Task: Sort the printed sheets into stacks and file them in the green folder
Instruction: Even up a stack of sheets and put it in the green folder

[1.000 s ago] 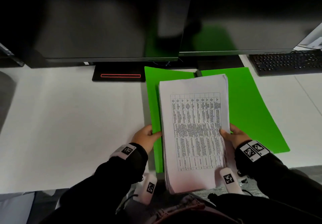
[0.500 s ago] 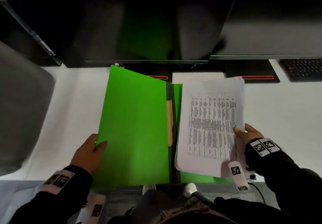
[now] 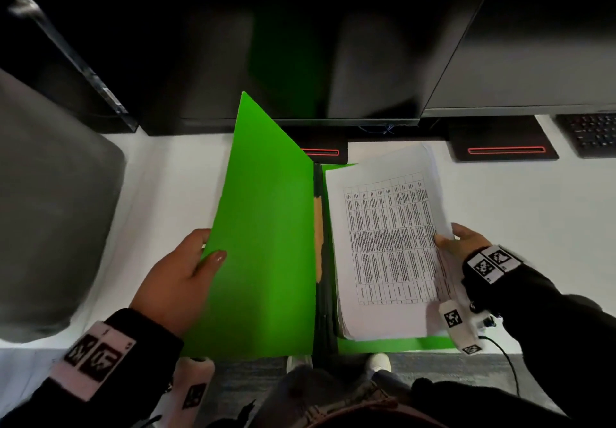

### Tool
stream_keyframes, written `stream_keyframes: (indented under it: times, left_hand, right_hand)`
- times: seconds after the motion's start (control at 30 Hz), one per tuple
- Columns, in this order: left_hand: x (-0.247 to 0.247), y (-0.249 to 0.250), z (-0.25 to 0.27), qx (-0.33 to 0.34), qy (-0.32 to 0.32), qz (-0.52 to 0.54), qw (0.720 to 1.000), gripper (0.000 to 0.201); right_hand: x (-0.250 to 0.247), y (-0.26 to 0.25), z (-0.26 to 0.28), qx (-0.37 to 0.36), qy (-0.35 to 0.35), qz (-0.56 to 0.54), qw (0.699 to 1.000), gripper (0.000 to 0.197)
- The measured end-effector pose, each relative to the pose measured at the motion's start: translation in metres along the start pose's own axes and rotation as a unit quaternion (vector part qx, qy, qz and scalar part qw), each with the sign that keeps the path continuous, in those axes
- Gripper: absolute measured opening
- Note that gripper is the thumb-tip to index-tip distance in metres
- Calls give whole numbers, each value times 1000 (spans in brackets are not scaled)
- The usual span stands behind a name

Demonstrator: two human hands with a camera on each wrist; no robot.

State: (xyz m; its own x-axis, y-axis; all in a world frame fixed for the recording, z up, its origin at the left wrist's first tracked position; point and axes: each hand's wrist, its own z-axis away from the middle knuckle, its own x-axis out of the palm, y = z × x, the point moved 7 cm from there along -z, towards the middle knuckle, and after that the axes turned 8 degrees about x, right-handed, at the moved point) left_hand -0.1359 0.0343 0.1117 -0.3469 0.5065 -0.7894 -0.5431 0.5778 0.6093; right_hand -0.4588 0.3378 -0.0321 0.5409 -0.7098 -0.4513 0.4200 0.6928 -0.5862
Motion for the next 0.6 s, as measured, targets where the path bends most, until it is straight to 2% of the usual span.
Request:
stream_keyframes:
  times: [0.1, 0.2, 0.33, 0.43, 0.6]
  left_hand:
    - [-2, 2, -4, 8, -14, -4, 1000, 25]
    - [1, 16, -2, 31, -30, 23, 999, 17]
    - [9, 39, 0, 67, -46, 70, 994, 11]
    - [14, 59, 3, 94, -69, 90, 989, 12]
    - [26, 70, -1, 91, -108, 153, 978, 17]
  right_hand:
    - [6, -2, 4, 1, -13, 27, 1000, 31]
    - [17, -4, 6, 0, -10, 67, 998, 36]
    - [24, -4, 10, 11, 13, 78, 997, 33]
    - [23, -1, 10, 27, 14, 71, 997, 34]
    - [27, -6, 9, 21, 6, 85, 996, 36]
